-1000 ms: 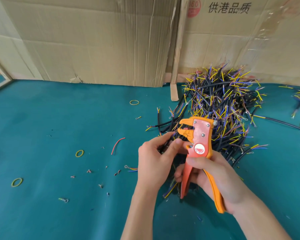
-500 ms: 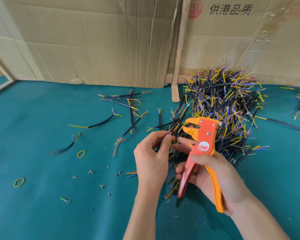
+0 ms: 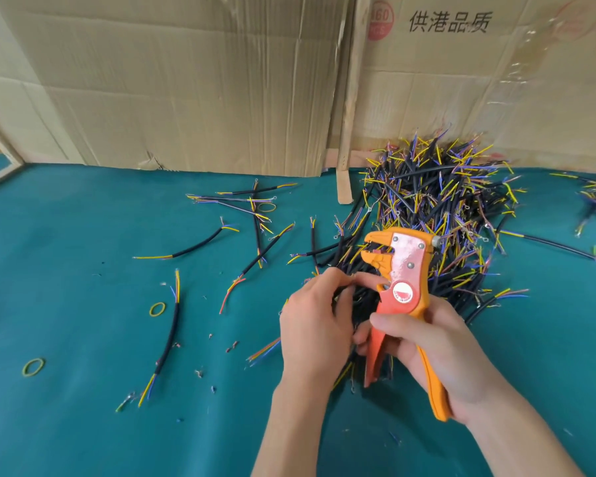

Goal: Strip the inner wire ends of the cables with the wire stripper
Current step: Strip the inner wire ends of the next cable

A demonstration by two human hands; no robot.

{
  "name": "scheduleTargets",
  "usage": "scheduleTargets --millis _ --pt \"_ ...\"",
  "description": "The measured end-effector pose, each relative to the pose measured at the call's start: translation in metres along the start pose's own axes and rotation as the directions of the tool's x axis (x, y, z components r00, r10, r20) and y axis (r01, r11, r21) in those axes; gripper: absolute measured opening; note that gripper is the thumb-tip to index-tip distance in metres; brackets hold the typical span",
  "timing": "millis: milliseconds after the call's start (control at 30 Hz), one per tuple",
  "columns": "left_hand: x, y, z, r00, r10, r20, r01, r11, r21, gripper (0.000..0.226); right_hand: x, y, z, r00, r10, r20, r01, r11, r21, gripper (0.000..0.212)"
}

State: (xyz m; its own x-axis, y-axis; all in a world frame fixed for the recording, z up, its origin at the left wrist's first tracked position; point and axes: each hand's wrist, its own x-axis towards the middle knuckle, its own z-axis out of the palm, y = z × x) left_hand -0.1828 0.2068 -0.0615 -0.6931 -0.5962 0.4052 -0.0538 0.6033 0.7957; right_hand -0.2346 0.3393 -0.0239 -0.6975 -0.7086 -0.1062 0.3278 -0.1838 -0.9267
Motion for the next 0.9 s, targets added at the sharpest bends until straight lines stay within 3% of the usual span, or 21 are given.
scheduleTargets --millis 200,333,533,700,800,900 --pt "0.003 -0.002 -0.001 0.998 -0.048 -0.043 0.046 0.998 -0.043 0.012 -0.001 -0.001 0.003 0.999 0.039 -0.005 -0.04 0.996 -0.085 0.047" --pt "0.005 0.002 -0.006 0.984 -0.172 0.048 0.178 0.969 -0.171 0.017 0.0 -0.002 0.0 0.999 0.046 -0.016 -0.047 0.998 -0.039 0.053" --pt "0.009 -0.003 -0.017 0.974 -0.17 0.148 0.205 0.943 -0.263 0.025 0.004 0.001 -0.009 1.0 -0.001 0.002 0.001 0.999 0.042 0.052" --pt "0.01 -0.005 -0.021 0.965 -0.256 0.056 0.258 0.895 -0.364 0.024 0.006 0.002 -0.013 0.999 0.019 0.033 -0.024 0.986 0.167 0.052" --pt "0.011 -0.005 -0.022 0.965 -0.264 -0.016 0.233 0.877 -0.42 0.024 0.006 -0.002 -0.019 0.995 0.093 0.026 -0.097 0.963 0.25 0.057" --pt "0.012 -0.006 -0.022 0.967 -0.241 -0.087 0.181 0.883 -0.433 0.028 0.002 -0.006 -0.024 0.978 0.174 0.113 -0.2 0.936 0.291 0.05"
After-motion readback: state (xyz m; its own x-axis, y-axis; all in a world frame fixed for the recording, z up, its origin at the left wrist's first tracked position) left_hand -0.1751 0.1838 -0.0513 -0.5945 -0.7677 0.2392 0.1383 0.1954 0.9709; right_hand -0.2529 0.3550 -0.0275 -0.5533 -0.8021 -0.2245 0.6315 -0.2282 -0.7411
